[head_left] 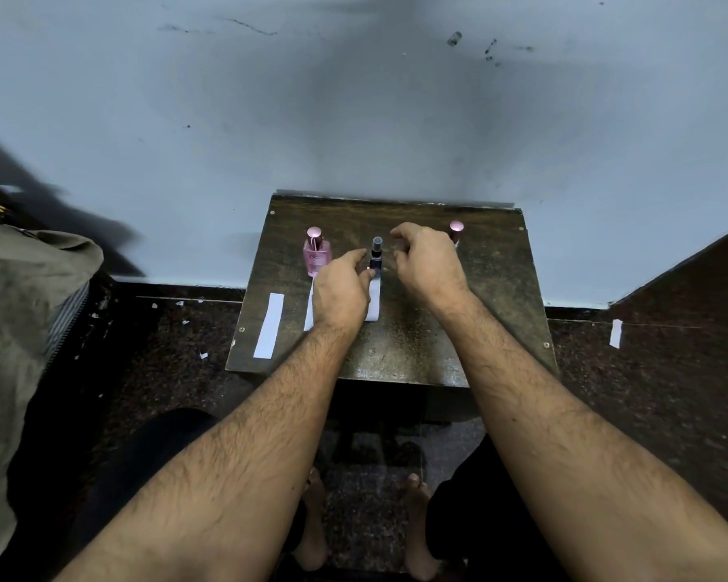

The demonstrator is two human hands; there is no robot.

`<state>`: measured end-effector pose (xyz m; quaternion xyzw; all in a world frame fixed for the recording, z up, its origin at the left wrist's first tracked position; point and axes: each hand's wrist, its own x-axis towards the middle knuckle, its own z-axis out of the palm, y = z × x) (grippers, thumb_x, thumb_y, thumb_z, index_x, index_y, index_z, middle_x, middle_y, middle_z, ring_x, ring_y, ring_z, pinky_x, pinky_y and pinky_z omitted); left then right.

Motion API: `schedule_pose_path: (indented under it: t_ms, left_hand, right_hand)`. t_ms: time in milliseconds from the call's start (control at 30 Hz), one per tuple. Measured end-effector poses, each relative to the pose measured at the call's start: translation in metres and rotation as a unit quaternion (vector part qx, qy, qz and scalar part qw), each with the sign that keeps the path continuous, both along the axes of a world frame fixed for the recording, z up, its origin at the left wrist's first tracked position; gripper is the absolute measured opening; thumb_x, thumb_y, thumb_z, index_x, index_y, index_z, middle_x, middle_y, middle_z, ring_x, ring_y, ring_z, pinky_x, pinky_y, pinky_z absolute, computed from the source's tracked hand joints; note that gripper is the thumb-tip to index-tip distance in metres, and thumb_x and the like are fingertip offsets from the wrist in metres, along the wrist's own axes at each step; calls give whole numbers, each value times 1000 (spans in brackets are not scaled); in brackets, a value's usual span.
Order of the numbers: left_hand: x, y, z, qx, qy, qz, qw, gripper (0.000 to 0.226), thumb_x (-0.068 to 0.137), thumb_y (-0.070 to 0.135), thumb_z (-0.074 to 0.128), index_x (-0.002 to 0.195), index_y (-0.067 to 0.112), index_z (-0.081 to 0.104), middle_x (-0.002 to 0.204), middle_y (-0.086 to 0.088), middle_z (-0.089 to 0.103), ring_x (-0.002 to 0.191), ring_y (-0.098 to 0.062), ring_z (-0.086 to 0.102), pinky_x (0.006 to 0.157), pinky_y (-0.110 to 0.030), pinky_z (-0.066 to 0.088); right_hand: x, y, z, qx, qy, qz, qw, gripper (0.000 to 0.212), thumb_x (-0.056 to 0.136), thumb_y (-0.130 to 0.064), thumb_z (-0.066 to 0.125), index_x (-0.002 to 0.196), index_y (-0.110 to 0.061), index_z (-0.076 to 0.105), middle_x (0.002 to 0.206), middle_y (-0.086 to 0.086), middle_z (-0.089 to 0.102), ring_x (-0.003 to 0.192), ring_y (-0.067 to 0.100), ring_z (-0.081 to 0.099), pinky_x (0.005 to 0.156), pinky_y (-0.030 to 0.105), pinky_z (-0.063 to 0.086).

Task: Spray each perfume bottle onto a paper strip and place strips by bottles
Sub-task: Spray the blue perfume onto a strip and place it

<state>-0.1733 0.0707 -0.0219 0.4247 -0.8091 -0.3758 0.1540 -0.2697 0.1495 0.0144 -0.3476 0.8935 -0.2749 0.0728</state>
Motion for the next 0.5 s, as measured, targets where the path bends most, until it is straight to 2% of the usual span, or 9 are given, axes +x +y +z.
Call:
schedule_pose_path:
  t_ms: [100,200,267,367,500]
  left_hand:
    - [14,2,4,-20,-11,5,1000,31,92,27,63,123,26,66,110,-3,71,97,-23,66,87,-32,53]
    - [32,0,7,-37,-24,7,999,19,91,35,62,105,27,72,101,-1,73,93,-23,66,80,-32,53]
    - [47,-3,9,-42,-29,15,999,18,91,38,60,99,26,73,97,0,73,91,-23,65,74,-30,50]
    - [72,-15,11,-56,-53,40,996,19,90,39,60,99,28,72,96,0,73,93,-25,66,72,-29,47]
    - [111,-40,11,-34,-102,75,991,15,88,35,63,101,31,71,105,0,72,101,-26,64,81,-33,48]
  right_hand:
    - [7,4,1,-21,0,-35,999,27,87,-14,56,112,-13,66,104,5,73,98,25,66,87,40,54]
    - [21,7,4,-33,7,-53,998,20,86,-20,54,102,-19,67,95,0,73,89,22,67,79,39,55]
    - [31,10,7,-26,14,-63,998,17,86,-23,54,95,-22,67,92,-2,72,86,22,66,74,38,55]
    - [47,11,9,-19,7,-62,998,14,86,-23,55,91,-22,67,91,-2,72,86,23,65,72,36,54]
    - [78,3,6,8,-17,-2,1000,10,86,-25,61,90,-21,69,91,0,73,87,23,66,75,33,54]
